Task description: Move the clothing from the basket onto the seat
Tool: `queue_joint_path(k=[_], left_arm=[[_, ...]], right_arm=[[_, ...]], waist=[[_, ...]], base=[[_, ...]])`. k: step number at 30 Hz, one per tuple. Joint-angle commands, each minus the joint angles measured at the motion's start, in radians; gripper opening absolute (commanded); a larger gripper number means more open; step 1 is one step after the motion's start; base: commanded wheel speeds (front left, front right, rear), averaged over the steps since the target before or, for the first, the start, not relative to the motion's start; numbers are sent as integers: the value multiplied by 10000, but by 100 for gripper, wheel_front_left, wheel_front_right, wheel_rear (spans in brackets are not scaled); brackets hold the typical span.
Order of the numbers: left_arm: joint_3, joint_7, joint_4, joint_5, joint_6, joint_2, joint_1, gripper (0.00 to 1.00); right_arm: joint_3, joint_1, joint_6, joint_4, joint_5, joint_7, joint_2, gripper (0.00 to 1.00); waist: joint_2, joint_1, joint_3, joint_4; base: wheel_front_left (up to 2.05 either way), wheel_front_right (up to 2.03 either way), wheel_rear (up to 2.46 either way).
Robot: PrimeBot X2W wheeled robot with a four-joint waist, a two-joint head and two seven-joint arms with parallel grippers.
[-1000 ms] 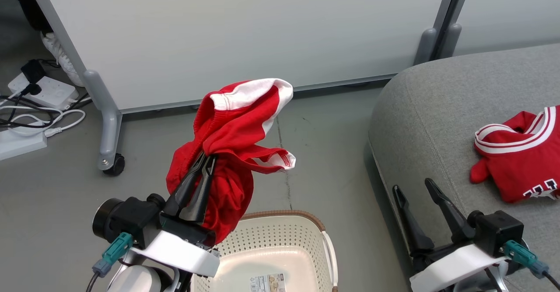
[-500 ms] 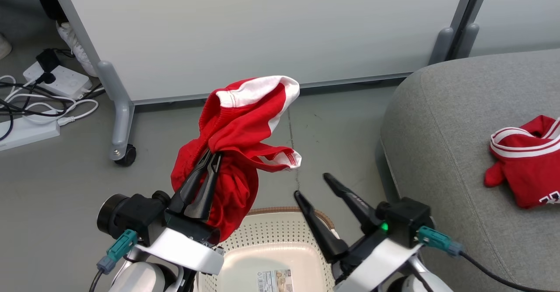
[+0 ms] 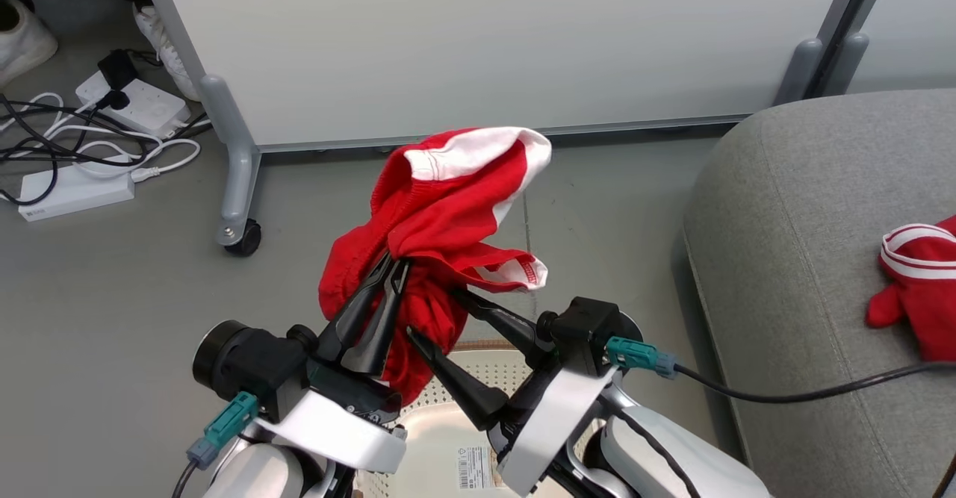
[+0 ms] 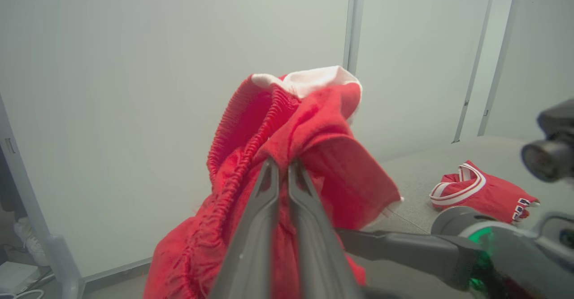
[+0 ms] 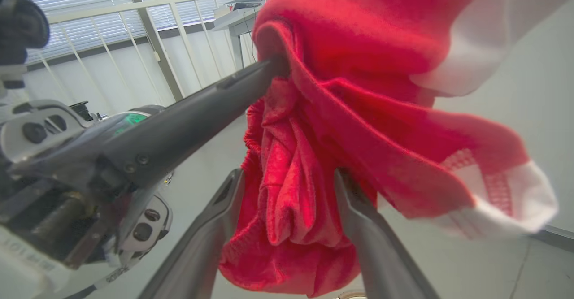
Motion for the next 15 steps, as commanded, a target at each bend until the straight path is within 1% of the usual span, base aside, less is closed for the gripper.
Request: queue_joint_path(k=[1, 6, 7, 8, 9, 15], left_arm=[[-21, -30, -71, 63, -53, -12, -144, 0], [-166, -74, -37, 48, -133, -63, -240, 0], [-190, -87, -25, 44, -152, -70, -256, 0], [-204, -84, -20, 35, -141, -76, -270, 0], [-215, -91, -15, 25, -152, -79, -281, 0], [-202, -152, 31, 11, -123, -44, -275, 0]], right_arm=[[151, -296, 20, 215, 129, -156, -61, 100], [850, -1162, 20, 1068, 883, -488, -58, 100], [1003, -1309, 20, 1231, 978, -508, -61, 49], [1115, -1429, 20, 1343, 1138, -571, -58, 40], [1215, -1544, 20, 1423, 1281, -623, -58, 0], [1606, -1945, 20, 1870, 1876, -931, -64, 0]], waist=[[0, 0, 62, 73], [0, 0, 147, 186], [0, 0, 156, 200], [0, 0, 163, 212], [0, 0, 171, 221], [0, 0, 160, 179]], base=[[0, 0, 0], [0, 0, 0], [0, 0, 0], [0, 0, 0], [0, 0, 0], [0, 0, 0]])
